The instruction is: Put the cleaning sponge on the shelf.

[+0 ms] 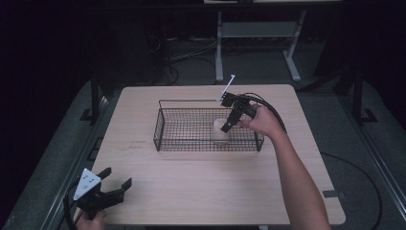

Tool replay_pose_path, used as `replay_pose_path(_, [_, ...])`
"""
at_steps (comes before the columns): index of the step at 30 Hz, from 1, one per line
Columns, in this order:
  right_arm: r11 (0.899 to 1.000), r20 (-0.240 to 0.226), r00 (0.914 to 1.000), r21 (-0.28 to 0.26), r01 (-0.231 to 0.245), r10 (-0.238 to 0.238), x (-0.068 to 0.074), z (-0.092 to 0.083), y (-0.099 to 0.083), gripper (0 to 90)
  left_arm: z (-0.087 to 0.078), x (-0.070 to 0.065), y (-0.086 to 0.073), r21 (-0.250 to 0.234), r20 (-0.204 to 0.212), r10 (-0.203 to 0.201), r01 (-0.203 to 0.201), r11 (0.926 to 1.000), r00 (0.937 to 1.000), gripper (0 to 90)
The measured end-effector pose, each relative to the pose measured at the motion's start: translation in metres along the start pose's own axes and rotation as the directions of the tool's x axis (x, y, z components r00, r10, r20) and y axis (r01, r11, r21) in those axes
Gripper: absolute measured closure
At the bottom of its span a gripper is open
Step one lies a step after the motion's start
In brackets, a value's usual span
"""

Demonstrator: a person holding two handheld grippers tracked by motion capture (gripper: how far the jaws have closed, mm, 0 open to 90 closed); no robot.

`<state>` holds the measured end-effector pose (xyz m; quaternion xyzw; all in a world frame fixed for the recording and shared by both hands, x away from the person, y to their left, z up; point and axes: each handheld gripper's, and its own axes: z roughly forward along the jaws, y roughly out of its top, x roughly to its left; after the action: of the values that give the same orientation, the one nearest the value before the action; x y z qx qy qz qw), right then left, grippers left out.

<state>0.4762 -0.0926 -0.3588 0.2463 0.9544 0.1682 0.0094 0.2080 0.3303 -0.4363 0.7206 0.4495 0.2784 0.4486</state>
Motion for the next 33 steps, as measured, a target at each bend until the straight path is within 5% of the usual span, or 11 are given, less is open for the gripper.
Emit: replay_pose_path(33, [0.998, 0.012, 0.999, -0.05, 0.044, -0.043, 0.023, -0.038, -0.018, 17.0, 0.0, -0.001, 0.0, 0.002, 0.002, 0.001, -0.001, 1.0, 1.0, 13.8])
